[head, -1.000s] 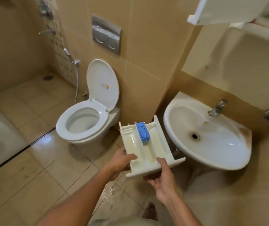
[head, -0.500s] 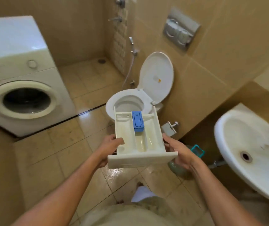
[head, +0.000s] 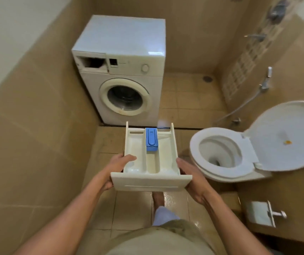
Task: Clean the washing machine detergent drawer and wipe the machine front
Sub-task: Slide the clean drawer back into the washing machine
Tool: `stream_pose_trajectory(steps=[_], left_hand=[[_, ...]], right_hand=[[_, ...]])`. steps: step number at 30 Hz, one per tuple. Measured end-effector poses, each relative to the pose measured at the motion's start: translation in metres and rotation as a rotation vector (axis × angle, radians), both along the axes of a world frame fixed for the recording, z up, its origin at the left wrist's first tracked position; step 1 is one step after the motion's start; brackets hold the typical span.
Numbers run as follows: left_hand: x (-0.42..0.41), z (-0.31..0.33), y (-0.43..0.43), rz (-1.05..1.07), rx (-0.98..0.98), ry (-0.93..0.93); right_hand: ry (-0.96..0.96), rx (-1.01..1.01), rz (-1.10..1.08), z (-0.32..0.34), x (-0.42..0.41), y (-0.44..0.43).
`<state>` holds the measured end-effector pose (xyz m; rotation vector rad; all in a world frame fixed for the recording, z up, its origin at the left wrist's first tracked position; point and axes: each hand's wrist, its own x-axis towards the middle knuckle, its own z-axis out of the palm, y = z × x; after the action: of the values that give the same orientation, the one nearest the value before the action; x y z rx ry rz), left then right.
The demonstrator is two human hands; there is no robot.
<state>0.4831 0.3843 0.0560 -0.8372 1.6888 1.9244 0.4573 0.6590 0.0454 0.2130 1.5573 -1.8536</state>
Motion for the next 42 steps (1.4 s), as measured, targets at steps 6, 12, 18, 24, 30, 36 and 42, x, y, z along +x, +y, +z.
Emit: stream_pose_trajectory(steps=[6, 12, 18, 24, 30, 36, 42], left_hand=[[-0.042, 0.005, -0.034, 0.204, 0.015, 0.018], [-0.093, 0.012, -0.064, 0.384, 0.122, 0.049], [-0.142, 0.025, -0.097, 0.439, 0.085, 0.051], [-0.187, 0.028, -0.142, 0.476, 0.114, 0.066], [-0.234, 0.003, -0.220, 0.474, 0.157, 0.042], [-0.292, -0.031, -0.322, 0.313, 0.096, -0.034], [-0.351, -0.047, -0.403, 0.250, 0.184, -0.064]], right_hand=[[-0.090, -0.043, 0.085, 0.000, -0.076, -0.043], [-0.052, -0.072, 0.175, -0.001, -0.156, -0.081], [-0.019, -0.107, 0.240, -0.003, -0.218, -0.120], [-0.011, -0.070, 0.275, -0.005, -0.272, -0.172], [-0.052, 0.010, 0.261, -0.008, -0.320, -0.244], [-0.114, 0.126, 0.183, -0.016, -0.362, -0.339], [-0.115, 0.244, 0.150, -0.017, -0.408, -0.420]])
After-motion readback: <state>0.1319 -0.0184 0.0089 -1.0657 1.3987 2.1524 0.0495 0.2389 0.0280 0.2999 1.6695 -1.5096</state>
